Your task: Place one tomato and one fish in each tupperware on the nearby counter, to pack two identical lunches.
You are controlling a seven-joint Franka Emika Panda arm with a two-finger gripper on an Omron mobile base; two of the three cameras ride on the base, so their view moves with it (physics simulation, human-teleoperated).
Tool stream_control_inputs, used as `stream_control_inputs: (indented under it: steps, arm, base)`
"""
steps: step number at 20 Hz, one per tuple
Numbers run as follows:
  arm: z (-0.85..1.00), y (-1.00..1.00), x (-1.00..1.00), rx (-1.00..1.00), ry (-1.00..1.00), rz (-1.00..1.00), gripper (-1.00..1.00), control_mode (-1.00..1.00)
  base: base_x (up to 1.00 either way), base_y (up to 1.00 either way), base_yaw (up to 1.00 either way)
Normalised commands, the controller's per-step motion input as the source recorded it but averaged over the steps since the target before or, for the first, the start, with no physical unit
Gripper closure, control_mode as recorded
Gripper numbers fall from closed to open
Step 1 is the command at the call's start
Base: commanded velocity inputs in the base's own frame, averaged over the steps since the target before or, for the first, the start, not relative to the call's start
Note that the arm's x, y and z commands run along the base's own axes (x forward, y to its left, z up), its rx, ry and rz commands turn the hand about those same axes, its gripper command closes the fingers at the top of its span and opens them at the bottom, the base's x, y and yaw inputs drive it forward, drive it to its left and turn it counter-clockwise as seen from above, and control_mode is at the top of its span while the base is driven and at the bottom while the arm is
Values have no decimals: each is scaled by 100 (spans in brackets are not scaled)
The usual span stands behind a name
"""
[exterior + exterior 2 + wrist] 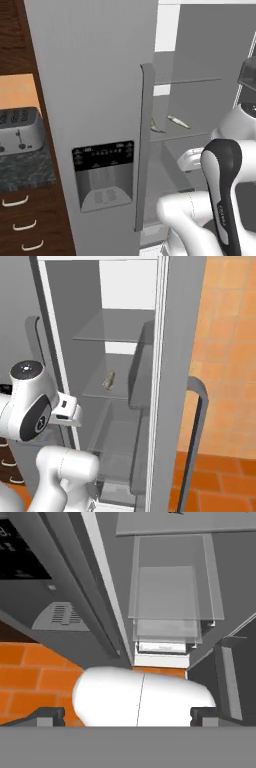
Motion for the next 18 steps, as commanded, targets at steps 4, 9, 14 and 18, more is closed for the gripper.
stream_control_inputs:
  steps: [4, 9, 14, 18]
  arm:
    - [0, 0, 0, 0, 0, 0, -100, 100]
    - [0, 0, 0, 0, 0, 0, -100, 100]
    - [0, 0, 0, 0, 0, 0, -100, 100]
    - [0, 0, 11, 0, 0, 0, -100, -100]
  base:
    - [71, -15, 0]
    - [56, -34, 0]
    - [19, -46, 0]
    - [26, -6, -1]
